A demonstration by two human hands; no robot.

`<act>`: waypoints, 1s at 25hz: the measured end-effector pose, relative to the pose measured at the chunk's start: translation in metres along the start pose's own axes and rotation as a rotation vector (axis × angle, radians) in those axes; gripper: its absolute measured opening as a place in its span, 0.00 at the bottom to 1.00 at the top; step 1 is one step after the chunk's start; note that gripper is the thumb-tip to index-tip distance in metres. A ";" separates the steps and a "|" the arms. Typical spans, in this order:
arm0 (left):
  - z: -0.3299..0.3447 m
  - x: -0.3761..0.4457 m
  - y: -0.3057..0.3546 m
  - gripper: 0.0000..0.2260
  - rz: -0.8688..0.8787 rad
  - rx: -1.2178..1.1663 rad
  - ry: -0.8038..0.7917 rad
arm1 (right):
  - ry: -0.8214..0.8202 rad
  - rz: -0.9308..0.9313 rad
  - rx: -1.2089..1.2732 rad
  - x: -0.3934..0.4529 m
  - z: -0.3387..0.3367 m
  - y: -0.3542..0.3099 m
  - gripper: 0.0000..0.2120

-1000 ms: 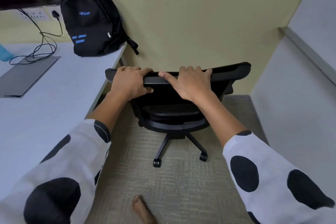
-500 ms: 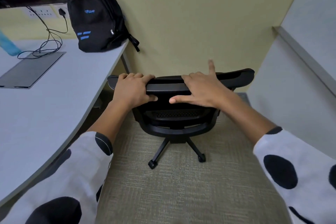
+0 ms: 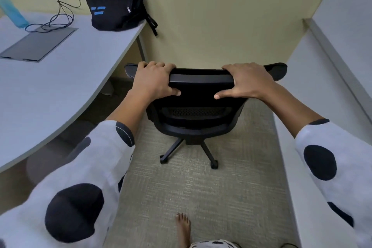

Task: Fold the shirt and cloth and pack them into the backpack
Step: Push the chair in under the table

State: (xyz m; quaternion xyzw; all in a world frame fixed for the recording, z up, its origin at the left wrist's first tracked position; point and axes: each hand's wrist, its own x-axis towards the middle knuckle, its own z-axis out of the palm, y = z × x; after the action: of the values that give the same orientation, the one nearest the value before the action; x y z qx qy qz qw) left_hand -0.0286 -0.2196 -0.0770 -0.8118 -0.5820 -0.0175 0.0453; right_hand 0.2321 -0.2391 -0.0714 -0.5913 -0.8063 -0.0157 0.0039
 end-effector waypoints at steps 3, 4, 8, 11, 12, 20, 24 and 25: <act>-0.001 -0.020 0.020 0.35 -0.037 0.016 0.004 | 0.022 -0.020 0.013 -0.024 0.005 0.005 0.40; -0.002 -0.026 0.027 0.35 -0.043 0.020 0.012 | 0.044 -0.030 0.022 -0.031 0.006 0.006 0.38; -0.005 -0.054 0.055 0.35 -0.069 0.019 -0.001 | 0.069 -0.072 0.042 -0.060 0.002 0.016 0.33; -0.009 -0.068 0.073 0.33 -0.098 0.009 -0.021 | 0.067 -0.111 0.036 -0.074 0.003 0.026 0.32; -0.010 -0.073 0.081 0.32 -0.109 0.010 -0.021 | 0.066 -0.127 0.038 -0.078 0.003 0.031 0.32; -0.010 -0.094 0.169 0.30 -0.266 0.043 0.057 | 0.048 -0.288 0.093 -0.104 0.000 0.097 0.32; -0.012 -0.099 0.223 0.29 -0.363 0.045 0.055 | 0.030 -0.395 0.083 -0.111 -0.003 0.138 0.32; -0.013 -0.100 0.237 0.29 -0.387 0.047 0.056 | 0.023 -0.421 0.087 -0.113 -0.004 0.147 0.32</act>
State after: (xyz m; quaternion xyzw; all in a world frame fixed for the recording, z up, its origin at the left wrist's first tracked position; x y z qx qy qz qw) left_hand 0.1634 -0.3909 -0.0846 -0.6825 -0.7261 -0.0348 0.0763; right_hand 0.4059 -0.3024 -0.0675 -0.4090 -0.9118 0.0119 0.0351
